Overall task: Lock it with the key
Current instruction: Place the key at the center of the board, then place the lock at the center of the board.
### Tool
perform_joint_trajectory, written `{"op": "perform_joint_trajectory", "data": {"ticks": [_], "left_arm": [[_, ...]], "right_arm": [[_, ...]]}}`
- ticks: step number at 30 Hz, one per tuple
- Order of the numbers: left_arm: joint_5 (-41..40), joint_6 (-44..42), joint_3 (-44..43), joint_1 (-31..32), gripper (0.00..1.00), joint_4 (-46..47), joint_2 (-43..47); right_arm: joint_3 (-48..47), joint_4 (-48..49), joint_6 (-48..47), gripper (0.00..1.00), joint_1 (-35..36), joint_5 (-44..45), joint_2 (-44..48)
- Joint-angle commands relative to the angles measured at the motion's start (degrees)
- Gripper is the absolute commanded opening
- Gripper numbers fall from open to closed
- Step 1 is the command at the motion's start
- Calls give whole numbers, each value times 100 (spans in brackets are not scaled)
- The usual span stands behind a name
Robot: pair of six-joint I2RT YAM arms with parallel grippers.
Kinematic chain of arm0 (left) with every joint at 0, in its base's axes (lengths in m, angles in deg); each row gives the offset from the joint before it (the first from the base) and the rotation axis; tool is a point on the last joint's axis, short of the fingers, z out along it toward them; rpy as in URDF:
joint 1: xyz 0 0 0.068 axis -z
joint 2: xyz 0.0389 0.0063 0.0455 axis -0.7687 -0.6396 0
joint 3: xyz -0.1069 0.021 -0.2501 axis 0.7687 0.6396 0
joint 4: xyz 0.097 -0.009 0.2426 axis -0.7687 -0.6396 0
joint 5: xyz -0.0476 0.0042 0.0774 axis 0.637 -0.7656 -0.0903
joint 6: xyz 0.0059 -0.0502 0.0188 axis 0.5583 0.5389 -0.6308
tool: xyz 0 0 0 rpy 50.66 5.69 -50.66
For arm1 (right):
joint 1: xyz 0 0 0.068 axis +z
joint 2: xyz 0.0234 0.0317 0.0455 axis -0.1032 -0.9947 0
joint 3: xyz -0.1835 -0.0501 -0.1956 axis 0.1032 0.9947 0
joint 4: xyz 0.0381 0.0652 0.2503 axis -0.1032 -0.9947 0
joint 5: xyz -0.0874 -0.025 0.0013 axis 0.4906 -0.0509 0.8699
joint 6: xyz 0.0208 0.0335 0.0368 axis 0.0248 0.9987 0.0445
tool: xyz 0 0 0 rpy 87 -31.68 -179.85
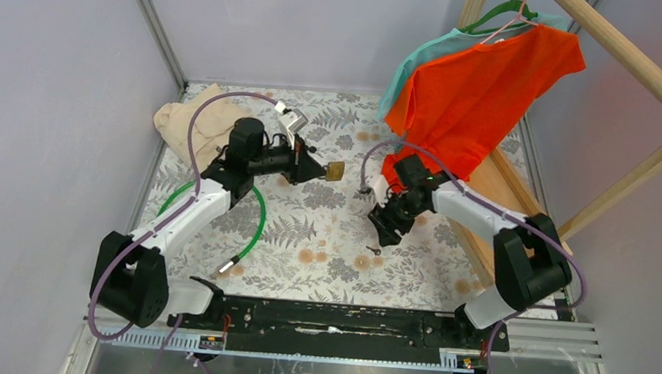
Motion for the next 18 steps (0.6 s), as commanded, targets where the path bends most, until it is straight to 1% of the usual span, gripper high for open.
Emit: {"op": "perform_joint_trajectory", "data": {"ticks": [1, 3, 5, 7, 10, 14, 18], "left_arm": [[-237, 556, -23, -21, 0, 651, -340], [-201, 715, -48, 36, 0, 731, -588], [-218, 752, -133, 170, 0, 721, -873], [-223, 758, -267, 359, 0, 667, -1183], [-215, 766, -591, 712, 0, 532, -1729], [-14, 924, -1012, 1112, 0, 500, -2543], [162, 1187, -1452, 1323, 0, 626, -3380]], "right_arm": [[-189, -324, 60, 68, -459, 4, 840], [-61, -286, 70, 74, -609, -26, 1173], [214, -109, 159, 77, -718, 7, 1527], [481, 84, 277, 78, -792, 71, 1836], [630, 159, 258, 80, -987, 151, 2164], [644, 173, 260, 81, -1467, -16, 2383], [735, 216, 232, 86, -1826, -184, 2563]]}}
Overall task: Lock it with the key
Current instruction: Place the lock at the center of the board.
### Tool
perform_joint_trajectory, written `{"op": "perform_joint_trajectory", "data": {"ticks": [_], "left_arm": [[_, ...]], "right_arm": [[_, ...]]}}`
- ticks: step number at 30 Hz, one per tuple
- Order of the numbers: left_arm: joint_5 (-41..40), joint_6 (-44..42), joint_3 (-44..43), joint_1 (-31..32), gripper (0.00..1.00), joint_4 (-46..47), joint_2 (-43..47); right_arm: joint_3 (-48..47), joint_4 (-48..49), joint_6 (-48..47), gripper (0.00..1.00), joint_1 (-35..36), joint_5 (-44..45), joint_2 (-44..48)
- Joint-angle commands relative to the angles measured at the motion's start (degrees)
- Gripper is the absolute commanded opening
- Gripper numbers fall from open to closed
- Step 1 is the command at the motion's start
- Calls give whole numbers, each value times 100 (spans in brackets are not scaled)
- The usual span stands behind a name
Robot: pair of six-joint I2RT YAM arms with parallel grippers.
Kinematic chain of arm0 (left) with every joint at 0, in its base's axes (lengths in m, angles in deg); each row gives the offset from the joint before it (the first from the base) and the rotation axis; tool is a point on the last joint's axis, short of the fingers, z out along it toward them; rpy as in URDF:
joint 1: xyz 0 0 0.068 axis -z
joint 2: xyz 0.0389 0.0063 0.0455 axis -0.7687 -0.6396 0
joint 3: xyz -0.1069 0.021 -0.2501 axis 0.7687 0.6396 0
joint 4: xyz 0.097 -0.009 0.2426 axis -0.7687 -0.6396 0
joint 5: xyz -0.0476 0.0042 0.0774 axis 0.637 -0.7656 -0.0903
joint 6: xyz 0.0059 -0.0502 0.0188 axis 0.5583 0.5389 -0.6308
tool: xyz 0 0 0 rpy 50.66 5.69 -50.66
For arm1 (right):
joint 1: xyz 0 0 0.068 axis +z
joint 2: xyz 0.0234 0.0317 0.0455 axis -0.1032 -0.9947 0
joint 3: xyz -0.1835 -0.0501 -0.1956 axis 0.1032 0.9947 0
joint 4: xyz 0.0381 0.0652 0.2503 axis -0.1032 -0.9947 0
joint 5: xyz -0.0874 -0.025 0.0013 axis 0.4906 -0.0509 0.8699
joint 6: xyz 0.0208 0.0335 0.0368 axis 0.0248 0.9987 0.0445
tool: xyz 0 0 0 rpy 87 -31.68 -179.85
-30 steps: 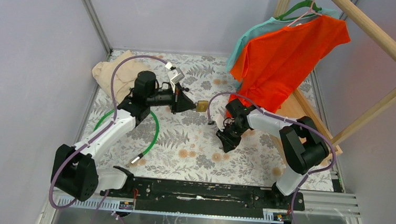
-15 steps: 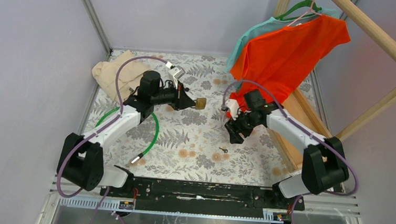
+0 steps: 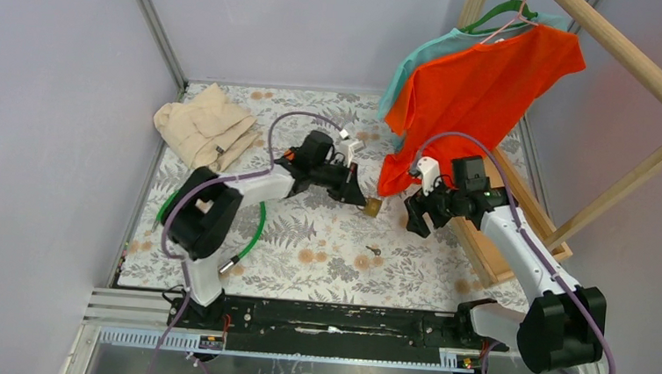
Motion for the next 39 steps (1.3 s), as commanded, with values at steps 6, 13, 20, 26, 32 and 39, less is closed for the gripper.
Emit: {"op": "perform_joint_trajectory", "data": {"ticks": [6, 13, 20, 26, 32, 39], "left_arm": [[691, 1308, -746, 257, 0, 1265, -1395], [729, 1544, -757, 269, 11, 1371, -1717], [869, 1350, -470, 234, 32, 1190, -1702], [837, 616, -496, 60, 48, 583, -1427], [308, -641, -540, -245, 64, -538, -819], [-1062, -1939, -533, -767, 78, -1484, 5]], "right_arm": [[128, 132, -103, 87, -560, -370, 454], [140, 92, -172, 87, -649, -448, 319], [282, 254, -205, 87, -785, -568, 330], [391, 374, -60, 87, -932, -613, 95], [339, 305, -14, 88, -1148, -455, -149], [412, 431, -89, 88, -1162, -251, 114]]}}
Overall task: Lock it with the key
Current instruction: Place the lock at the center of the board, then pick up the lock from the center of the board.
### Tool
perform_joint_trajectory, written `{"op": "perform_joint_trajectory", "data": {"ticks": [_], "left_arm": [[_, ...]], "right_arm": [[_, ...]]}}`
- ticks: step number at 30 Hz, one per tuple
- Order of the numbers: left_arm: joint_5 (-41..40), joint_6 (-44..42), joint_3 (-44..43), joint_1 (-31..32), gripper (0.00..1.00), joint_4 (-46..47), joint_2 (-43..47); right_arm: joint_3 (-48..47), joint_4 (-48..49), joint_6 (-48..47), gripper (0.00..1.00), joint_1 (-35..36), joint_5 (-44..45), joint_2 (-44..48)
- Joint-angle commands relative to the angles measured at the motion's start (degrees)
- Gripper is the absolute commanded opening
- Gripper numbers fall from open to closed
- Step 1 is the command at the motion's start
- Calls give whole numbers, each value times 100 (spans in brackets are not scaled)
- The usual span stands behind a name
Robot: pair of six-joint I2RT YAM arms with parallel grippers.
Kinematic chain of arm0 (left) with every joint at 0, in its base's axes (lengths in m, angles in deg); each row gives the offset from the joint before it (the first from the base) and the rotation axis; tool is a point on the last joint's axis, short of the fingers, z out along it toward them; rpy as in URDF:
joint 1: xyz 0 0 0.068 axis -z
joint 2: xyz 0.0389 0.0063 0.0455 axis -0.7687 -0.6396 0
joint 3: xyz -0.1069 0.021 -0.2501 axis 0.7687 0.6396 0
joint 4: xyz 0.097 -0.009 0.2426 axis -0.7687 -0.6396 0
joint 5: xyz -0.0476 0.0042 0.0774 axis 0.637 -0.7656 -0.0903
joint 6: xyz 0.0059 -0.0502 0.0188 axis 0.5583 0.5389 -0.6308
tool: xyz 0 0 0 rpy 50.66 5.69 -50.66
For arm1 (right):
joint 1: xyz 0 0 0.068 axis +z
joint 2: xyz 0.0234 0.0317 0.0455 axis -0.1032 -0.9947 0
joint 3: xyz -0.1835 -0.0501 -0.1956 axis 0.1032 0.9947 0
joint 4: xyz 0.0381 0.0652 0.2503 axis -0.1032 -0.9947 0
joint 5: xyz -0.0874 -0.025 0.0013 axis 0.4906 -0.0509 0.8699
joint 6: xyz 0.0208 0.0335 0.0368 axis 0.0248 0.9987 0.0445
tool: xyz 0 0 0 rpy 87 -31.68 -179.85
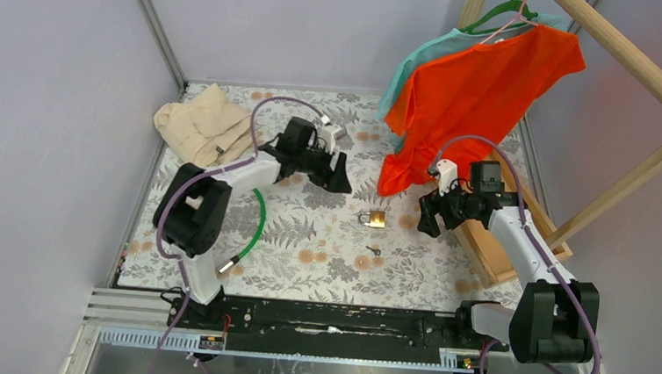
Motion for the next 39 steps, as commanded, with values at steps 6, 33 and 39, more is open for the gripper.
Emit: {"op": "perform_joint_trajectory", "data": {"ticks": [6, 33, 39], "left_arm": [[-1963, -1462, -412, -610, 82, -1175, 503], [-2981, -2103, -1851, -1566, 55, -2422, -1034], [-3031, -2170, -1750, -1651, 48, -2422, -1114]], "right_arm": [[16, 154, -52, 88, -19, -1, 481], [0, 40, -195, 86, -19, -66, 362], [-2, -2, -203, 86, -19, -108, 359]]}}
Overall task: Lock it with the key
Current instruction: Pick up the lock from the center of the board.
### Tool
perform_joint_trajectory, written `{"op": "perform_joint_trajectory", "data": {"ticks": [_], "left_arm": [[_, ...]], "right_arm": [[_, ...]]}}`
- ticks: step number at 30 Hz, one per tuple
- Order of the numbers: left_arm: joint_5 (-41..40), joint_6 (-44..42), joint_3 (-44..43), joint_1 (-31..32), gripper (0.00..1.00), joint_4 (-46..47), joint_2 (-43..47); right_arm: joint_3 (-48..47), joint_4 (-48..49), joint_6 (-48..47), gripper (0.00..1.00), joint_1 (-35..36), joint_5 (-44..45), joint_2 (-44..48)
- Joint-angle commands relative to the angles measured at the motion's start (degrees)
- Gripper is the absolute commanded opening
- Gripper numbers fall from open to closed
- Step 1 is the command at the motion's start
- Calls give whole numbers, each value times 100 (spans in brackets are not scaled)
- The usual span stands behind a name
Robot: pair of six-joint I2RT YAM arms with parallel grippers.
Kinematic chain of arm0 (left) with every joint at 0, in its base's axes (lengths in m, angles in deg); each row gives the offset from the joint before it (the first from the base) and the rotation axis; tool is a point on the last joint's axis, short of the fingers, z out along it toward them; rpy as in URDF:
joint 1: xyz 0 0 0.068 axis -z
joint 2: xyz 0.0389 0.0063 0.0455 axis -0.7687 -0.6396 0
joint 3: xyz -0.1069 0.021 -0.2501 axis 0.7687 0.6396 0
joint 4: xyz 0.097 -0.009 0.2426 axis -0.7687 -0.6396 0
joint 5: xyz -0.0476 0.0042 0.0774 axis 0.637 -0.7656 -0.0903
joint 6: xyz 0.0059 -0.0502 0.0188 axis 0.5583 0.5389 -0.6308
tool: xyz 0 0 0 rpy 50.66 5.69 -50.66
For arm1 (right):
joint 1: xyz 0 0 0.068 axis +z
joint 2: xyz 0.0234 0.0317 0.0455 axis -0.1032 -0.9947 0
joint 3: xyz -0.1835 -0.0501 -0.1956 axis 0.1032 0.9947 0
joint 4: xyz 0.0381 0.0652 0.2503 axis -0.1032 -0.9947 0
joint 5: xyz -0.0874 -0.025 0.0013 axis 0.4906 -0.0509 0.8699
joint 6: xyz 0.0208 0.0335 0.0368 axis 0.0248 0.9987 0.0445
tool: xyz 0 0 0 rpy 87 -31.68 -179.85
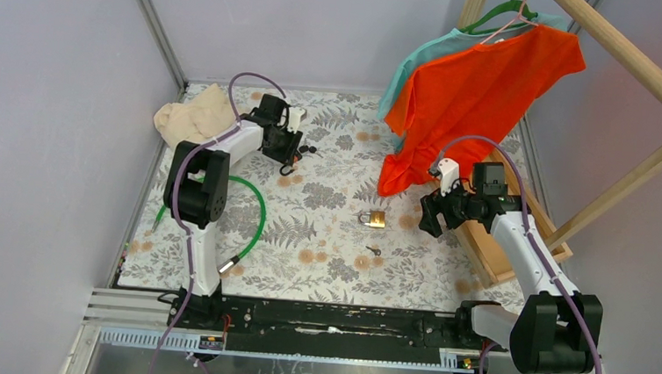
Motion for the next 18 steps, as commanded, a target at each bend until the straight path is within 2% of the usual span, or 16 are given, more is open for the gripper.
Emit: {"op": "perform_joint_trajectory", "data": {"ticks": [1, 18], "left_arm": [[-113, -176, 22, -95, 47, -60, -98], [-127, -363, 238, -90, 30, -121, -293]], "right_arm": [[-22, -33, -82, 86, -12, -107, 33], [18, -66, -170, 86, -12, -78, 89]]}}
